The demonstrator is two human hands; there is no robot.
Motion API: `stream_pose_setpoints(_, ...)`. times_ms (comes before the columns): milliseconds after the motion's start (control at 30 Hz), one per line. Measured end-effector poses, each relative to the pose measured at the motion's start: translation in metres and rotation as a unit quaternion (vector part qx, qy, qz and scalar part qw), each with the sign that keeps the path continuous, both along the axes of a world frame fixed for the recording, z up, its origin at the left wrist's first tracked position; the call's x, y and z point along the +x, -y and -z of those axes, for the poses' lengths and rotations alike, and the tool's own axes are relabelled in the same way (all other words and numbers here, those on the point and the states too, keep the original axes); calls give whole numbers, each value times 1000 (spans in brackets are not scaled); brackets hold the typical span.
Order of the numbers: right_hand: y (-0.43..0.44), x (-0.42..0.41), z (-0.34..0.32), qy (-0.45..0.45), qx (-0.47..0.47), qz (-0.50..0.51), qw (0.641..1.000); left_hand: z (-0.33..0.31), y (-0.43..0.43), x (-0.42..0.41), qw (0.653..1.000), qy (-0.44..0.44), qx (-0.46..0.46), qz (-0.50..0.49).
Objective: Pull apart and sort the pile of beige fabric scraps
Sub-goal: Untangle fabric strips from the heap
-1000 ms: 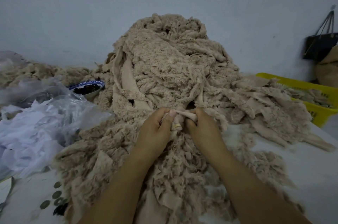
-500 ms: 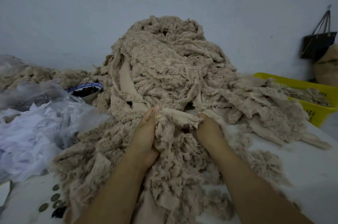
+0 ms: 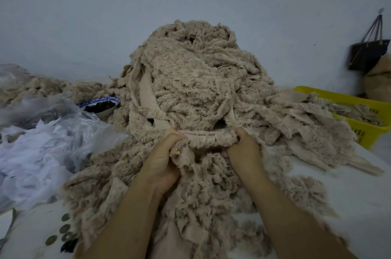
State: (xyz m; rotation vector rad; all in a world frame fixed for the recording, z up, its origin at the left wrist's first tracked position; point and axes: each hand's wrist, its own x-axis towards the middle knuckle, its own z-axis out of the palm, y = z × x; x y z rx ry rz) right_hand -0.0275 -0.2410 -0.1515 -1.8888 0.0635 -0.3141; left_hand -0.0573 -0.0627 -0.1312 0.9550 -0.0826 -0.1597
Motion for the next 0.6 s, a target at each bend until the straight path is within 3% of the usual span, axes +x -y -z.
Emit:
stream_pose_setpoints(133,-3,-3,-1,70,-74,-9,995,-1,7,0,991,-12,111,-72)
stream_pose_setpoints(267,-8,-7,-5,121,-121,-54,984,2,13,4,962,35,245,-118)
stream_pose_setpoints(433,-12,-11,-12,152,-168,-53,972,1,16,5,959,-15,271,-83)
stream_pose_setpoints(600,-19,-11,-11,165,-231,-52,957,4,19,2,948,22,312,-59)
